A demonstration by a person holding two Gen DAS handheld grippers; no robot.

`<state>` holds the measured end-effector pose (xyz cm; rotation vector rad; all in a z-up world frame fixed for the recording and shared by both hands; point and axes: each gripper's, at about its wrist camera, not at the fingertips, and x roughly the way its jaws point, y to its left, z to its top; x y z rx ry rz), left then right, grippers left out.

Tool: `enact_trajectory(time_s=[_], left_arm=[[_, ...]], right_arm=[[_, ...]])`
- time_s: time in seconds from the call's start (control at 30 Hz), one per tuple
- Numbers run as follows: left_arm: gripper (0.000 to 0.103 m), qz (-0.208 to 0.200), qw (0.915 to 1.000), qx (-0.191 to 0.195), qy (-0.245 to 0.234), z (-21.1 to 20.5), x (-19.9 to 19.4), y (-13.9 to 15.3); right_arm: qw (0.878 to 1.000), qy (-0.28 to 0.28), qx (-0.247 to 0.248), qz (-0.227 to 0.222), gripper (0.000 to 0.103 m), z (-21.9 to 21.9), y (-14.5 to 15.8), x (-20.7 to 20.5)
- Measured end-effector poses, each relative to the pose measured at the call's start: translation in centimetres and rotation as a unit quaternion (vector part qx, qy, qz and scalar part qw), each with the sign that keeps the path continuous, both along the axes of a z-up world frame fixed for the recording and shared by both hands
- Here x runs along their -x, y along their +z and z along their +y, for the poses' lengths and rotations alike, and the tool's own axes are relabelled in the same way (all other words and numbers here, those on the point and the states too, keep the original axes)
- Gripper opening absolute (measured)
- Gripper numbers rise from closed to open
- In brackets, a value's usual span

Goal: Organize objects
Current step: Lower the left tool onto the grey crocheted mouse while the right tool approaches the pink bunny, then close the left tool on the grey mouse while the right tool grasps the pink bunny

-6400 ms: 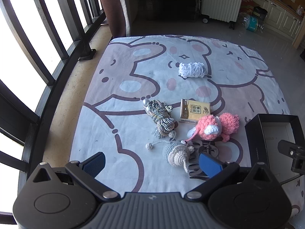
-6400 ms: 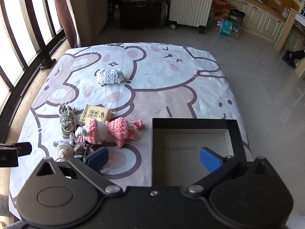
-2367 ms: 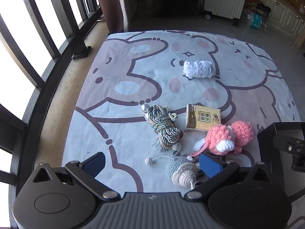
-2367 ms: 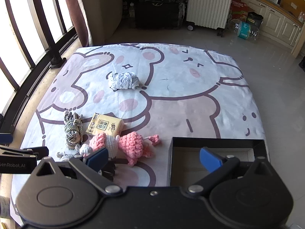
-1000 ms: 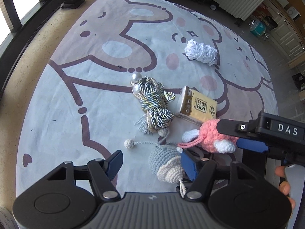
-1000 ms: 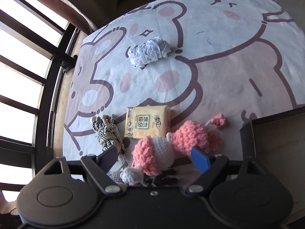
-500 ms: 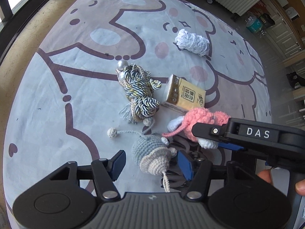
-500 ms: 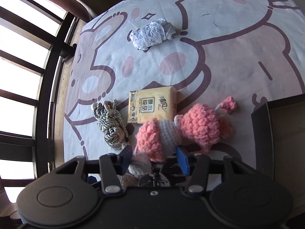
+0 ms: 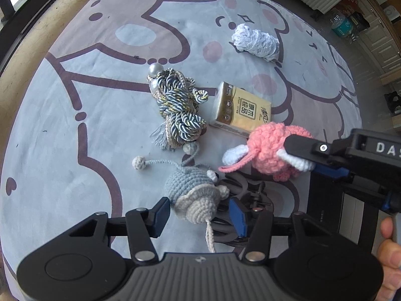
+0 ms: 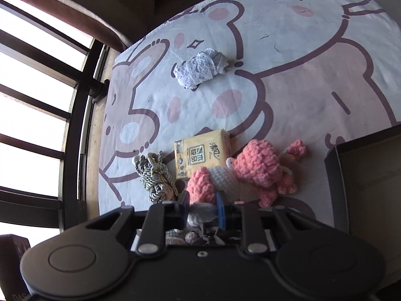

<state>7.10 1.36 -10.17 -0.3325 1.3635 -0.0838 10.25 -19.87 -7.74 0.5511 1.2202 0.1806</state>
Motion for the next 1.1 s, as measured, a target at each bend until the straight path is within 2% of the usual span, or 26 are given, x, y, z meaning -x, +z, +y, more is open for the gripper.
enact_trajectory(time_s=[0.13,0.27,0.33,0.63,0.93,1.1], left_arm=[[0.053,-0.007,0.9999,-0.014,0.006,0.2,-0.4,-0.4],[0.053,-0.002,0.9996,0.003,0.029,0.7,-0.8,-1.0],[0.053,-0.002,0.9996,-0.001,0.028,0.5,-0.9,-1.0],[0.05,-0.021,0.9987,-0.027,0.037,0.8,-0.9,-0.2],[0.05,-0.027,0.9966,-0.011,0.077,4.3,-0.1,0.4],[0.05,-0.03,0.996,0.002,0.084,5.9,0.1,0.5]], right_arm=[[0.999,-0.02,-0.029,-0.014,0.022,-0.9,1.2,0.2],[0.998,-0.035,-0.053,-0.029,0.021,-1.8,2.5,0.5],[0.997,-0.044,-0.062,-0.032,0.021,-2.3,3.0,0.7],[0.994,-0.074,-0.074,-0.04,0.02,-4.0,4.5,1.9],[0.994,-0.087,-0.069,-0.013,0.019,-1.8,2.3,1.0],[0.992,-0.103,-0.065,-0.041,0.018,-0.2,2.2,0.0]])
